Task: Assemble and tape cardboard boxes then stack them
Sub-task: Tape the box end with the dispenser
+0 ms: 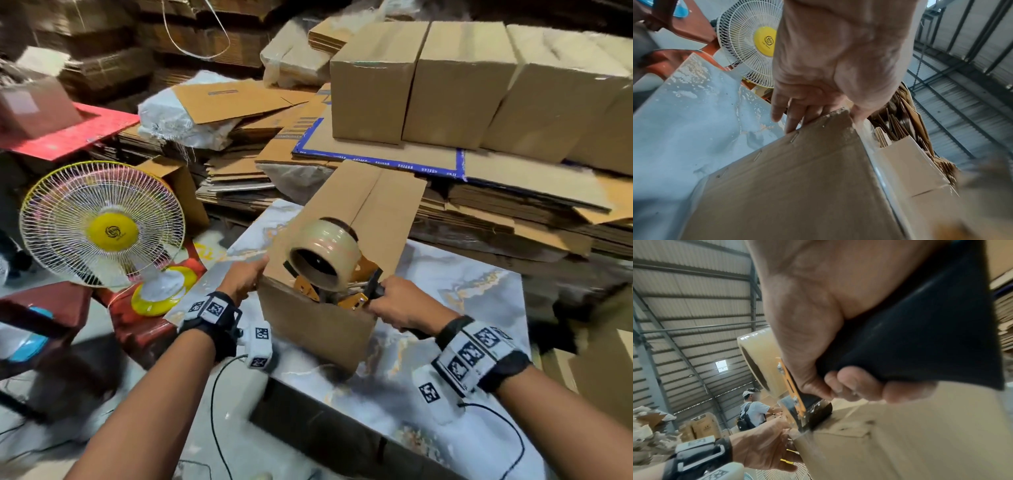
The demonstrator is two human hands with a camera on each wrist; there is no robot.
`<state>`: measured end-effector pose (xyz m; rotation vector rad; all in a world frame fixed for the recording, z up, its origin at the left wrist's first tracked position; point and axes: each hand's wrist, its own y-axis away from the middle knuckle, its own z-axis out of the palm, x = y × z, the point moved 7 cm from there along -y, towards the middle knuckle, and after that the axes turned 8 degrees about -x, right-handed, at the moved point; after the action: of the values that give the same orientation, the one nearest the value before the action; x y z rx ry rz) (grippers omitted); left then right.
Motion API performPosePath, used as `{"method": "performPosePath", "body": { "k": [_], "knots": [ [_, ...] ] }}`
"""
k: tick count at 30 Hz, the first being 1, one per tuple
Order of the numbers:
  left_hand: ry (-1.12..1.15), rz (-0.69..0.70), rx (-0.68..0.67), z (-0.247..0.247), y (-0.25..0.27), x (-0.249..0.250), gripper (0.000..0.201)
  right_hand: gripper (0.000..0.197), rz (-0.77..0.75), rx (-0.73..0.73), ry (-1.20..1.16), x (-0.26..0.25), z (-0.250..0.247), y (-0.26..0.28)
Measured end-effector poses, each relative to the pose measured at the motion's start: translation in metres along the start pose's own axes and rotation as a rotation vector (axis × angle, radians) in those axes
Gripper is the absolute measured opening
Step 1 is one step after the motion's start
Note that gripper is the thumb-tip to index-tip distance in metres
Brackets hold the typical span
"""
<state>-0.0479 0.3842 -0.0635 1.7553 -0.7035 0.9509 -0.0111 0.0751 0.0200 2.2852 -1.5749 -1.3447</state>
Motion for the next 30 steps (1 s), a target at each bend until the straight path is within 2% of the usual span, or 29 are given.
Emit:
{"method": "performPosePath", "body": {
  "k": [5, 7, 9, 11, 12, 13, 15, 17, 19, 23, 26, 30],
  "knots": [
    [-0.01, -0.026, 0.009, 0.002, 0.003, 0.003, 0.04, 0.031, 0.022, -0.002, 0.009, 0.038, -0.016, 0.036],
    [-0.158, -0.006, 0.035, 0.002, 0.008, 0.013, 0.038, 0.034, 0.003, 0.021, 0.009, 0.038, -0.016, 0.037],
    [-0.536, 0.111, 0.185, -0.002, 0.017, 0.03, 0.043, 0.036, -0.007, 0.041, 0.01, 0.036, -0.017, 0.037],
    [-0.753, 0.387, 0.333, 0.007, 0.038, 0.045, 0.039, 0.036, -0.006, 0.042, 0.002, 0.037, -0.017, 0.037],
    [-0.807, 0.535, 0.306, 0.018, 0.046, 0.047, 0.036, 0.036, -0.004, 0.037, -0.013, 0.038, -0.017, 0.037],
    [-0.883, 0.661, 0.212, 0.035, 0.053, 0.045, 0.038, 0.036, -0.005, 0.028, -0.024, 0.039, -0.017, 0.038],
    [-1.104, 0.8, -0.063, 0.067, 0.056, 0.028, 0.062, 0.033, -0.011, 0.003, -0.019, 0.039, -0.016, 0.039],
    [-1.283, 0.883, -0.176, 0.083, 0.057, 0.018, 0.067, 0.028, -0.01, -0.011, 0.015, 0.036, -0.017, 0.038],
    [-1.303, 0.897, -0.149, 0.086, 0.057, 0.02, 0.059, 0.024, -0.006, -0.014, 0.04, 0.033, -0.016, 0.037],
    [-1.26, 0.924, -0.076, 0.086, 0.063, 0.024, 0.068, 0.029, -0.011, -0.008, 0.029, 0.039, -0.018, 0.04],
    [-1.28, 0.968, -0.032, 0.087, 0.066, 0.026, 0.067, 0.027, 0.034, 0.002, 0.016, 0.062, -0.029, 0.056],
    [-1.364, 0.907, -0.005, 0.093, 0.071, 0.025, 0.07, 0.026, 0.094, 0.009, -0.032, 0.093, -0.031, 0.075]
  ]
}}
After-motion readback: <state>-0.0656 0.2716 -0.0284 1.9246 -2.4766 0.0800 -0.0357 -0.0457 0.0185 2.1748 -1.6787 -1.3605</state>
